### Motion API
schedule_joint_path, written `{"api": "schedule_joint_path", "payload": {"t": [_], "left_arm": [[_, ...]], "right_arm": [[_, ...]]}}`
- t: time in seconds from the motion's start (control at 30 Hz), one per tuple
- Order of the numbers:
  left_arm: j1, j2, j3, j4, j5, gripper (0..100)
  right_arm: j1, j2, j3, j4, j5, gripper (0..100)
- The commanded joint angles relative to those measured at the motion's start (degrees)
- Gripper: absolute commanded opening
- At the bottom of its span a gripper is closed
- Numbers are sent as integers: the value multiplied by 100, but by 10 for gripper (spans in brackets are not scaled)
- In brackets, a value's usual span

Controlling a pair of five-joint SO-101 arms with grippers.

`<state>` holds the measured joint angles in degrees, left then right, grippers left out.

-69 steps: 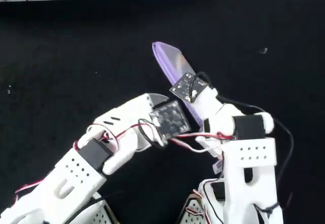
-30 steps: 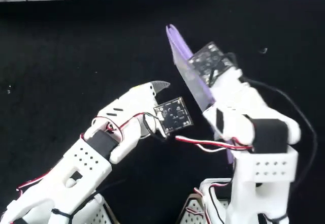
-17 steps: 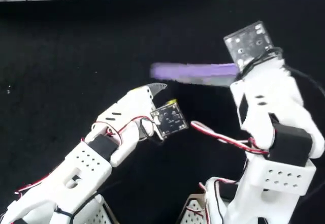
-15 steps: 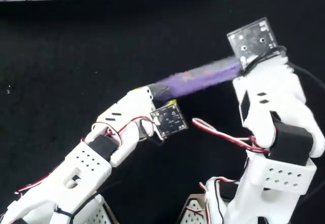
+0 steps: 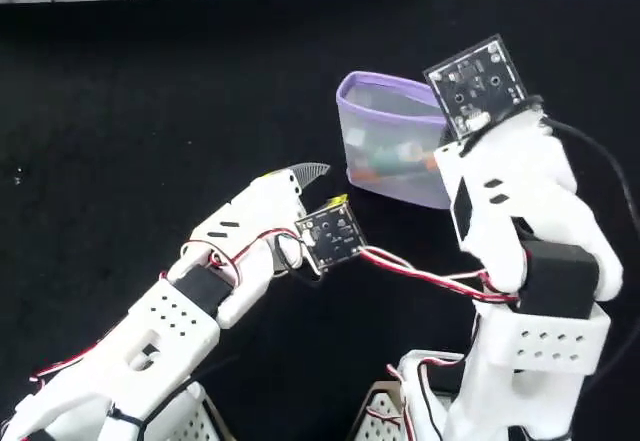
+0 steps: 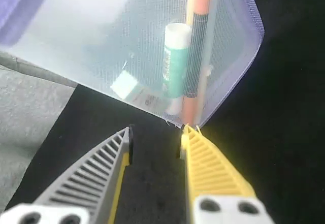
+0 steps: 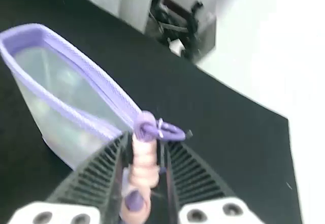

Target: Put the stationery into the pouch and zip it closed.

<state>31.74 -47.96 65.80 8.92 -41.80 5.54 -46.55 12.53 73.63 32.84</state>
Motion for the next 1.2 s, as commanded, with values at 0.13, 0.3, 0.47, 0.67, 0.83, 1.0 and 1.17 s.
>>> {"api": "schedule_joint_path", "payload": {"t": [0.13, 0.3, 0.47, 0.67, 0.83, 1.0, 1.17], "left_arm": [[-13, 35, -48, -123, 26, 166], [-13, 62, -48, -141, 26, 166], [-13, 62, -48, -141, 26, 166], [-13, 70, -48, -141, 26, 166], [-13, 70, -48, -141, 26, 166], [-13, 70, -48, -141, 26, 166], [48, 70, -48, -123, 26, 166]], "right_arm": [[141, 145, -330, 26, -70, 11], [1002, 312, -470, -290, -44, 12], [1996, 1077, -479, -457, 387, 12], [2989, 1613, -462, -615, 1266, 11], [3754, 1736, -418, -730, 1978, 11], [3974, 1622, -242, -220, 2708, 11], [3771, 1297, -251, 422, 2875, 11]]}}
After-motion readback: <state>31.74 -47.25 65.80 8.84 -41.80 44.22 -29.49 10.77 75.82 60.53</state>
